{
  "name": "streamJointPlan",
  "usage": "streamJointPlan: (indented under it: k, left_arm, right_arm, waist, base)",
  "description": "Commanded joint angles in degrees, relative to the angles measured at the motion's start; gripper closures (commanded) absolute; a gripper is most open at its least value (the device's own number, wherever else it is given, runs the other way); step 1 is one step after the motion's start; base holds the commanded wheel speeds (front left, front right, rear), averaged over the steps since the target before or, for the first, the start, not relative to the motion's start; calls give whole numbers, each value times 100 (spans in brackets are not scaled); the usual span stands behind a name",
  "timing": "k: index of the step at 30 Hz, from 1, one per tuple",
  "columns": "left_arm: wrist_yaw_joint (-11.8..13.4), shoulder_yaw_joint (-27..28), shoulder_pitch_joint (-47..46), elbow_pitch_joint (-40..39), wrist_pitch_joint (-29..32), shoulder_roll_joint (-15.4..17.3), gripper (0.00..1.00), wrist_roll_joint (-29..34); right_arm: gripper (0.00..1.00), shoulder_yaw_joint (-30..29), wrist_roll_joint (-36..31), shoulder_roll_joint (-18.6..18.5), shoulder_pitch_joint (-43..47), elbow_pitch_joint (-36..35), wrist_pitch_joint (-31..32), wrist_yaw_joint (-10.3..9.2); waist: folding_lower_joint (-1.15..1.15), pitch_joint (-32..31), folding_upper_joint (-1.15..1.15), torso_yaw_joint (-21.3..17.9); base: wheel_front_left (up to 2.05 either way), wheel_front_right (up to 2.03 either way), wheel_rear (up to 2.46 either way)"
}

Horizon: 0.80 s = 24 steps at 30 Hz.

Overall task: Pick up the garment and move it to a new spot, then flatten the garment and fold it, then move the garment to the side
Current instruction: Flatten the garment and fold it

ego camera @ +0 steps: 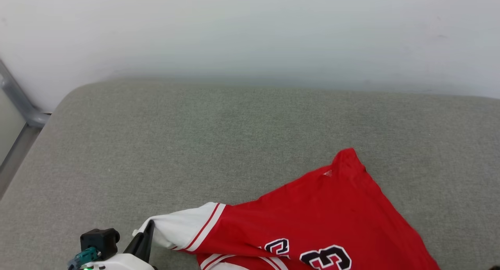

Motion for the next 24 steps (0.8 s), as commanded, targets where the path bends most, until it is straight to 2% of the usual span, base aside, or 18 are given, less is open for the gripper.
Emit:
streamJointPlan:
  k: [1,3,4,5,10,19,22,24]
  left_arm:
    - [50,18,52,-10,14,37,100,-35]
    - [84,24,78,-9,35,40,100,-30]
    - [93,27,82,-10,37,41,100,-39]
    - [92,32,87,-14,40,44,100,-50]
    - [90,27,44,-21,82,66,100,-77]
    - [64,-3,-78,-51,69,73,100,-50]
    - [44,-37,-159,-98,39,71,100,-12]
    - [26,-56,-226,-143,34,54,100,10]
  right_arm:
    - [100,-39,37,139,241,-25,-63,-4]
    - [100,-36,105,264,508,70,-115,-4]
    - [57,-41,164,296,572,96,-217,-4]
    - [0,-54,191,309,607,117,-345,-4]
    - [0,38,538,336,663,285,-1325,-4]
    - [0,76,585,335,-62,415,-4185,-3]
    - [0,158,417,336,-486,623,-4608,-3]
    - [0,224,315,273,-845,816,-4665,-3]
  waist:
    - [2,-65,0,-69]
    - [2,-87,0,-92]
    - [2,-97,0,-107]
    - [2,-100,0,-126]
    - [2,-117,0,-186]
    - [2,-43,0,-180]
    - [2,36,0,-146]
    - [2,131,0,-107]
  base:
    - [0,0,0]
    - [0,0,0]
    - [0,0,0]
    - [0,0,0]
    - [0,0,0]
    - [0,0,0]
    - [0,0,0]
    - [0,0,0]
